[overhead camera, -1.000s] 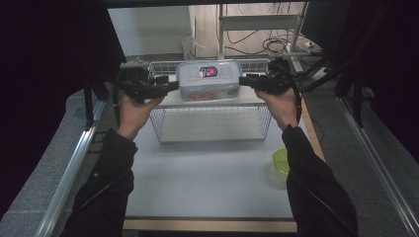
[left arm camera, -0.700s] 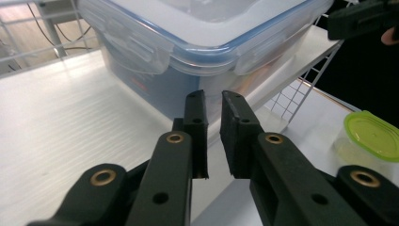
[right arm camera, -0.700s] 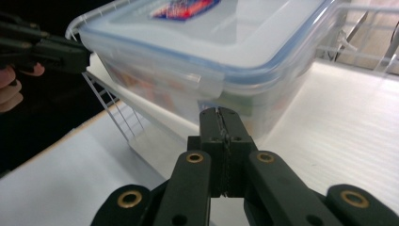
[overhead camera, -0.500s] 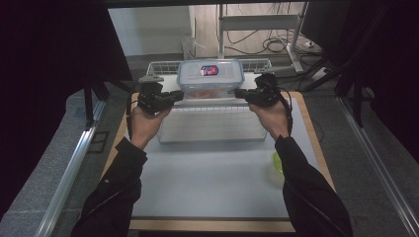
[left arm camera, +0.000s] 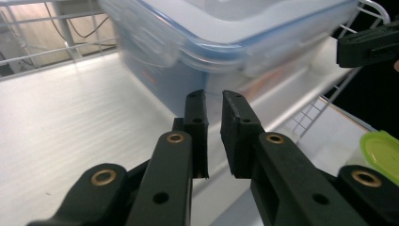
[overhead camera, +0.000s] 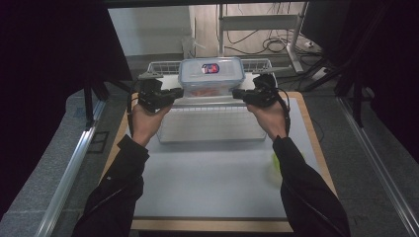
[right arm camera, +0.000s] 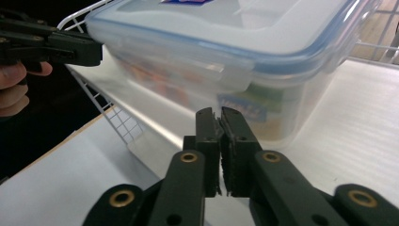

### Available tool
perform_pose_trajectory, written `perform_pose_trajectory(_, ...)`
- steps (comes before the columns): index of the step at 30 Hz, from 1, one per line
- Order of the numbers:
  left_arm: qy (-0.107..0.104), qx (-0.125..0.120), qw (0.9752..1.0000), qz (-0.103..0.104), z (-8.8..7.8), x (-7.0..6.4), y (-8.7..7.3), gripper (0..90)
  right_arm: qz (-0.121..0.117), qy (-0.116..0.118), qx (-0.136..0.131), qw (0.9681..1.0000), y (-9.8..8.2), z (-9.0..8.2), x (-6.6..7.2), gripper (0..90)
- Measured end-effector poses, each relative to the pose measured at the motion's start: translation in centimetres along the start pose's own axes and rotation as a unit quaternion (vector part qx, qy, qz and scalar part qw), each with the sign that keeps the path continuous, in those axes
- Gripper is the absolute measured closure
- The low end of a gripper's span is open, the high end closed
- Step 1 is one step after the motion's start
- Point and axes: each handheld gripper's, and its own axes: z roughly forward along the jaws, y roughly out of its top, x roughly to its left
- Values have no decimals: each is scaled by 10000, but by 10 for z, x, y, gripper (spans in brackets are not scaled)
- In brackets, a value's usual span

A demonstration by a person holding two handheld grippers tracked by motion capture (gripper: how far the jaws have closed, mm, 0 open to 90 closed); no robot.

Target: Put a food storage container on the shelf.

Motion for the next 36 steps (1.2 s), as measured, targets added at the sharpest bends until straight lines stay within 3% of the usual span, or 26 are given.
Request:
perform_pose_trajectory(6,-169,-21,9997,175,-11,-12,-10,714,-14,94,-19,10000,-12,-9,7,712)
perform_pose_trajectory(11,-232,73,9992,327,-18,-20,-21,580,-73,157,25,9998,-26,-17,10,583)
perform_pose_trajectory(12,-259,102,9990,344,-19,-22,-24,517,-81,187,63,9998,-33,-19,13,530)
perform_pose_trajectory(22,-424,268,9974,526,-28,-42,-58,326,-218,182,154,9995,-60,-30,26,359)
perform_pose_trajectory(29,-489,401,9957,671,-33,-57,-80,229,-497,150,192,9985,-84,-35,38,237)
perform_pose_trajectory(32,-426,413,9956,728,-35,-63,-91,186,-625,139,251,9976,-95,-37,41,192)
perform_pose_trajectory(36,-441,365,9961,676,-39,-69,-106,132,-654,148,175,9976,-110,-43,41,143)
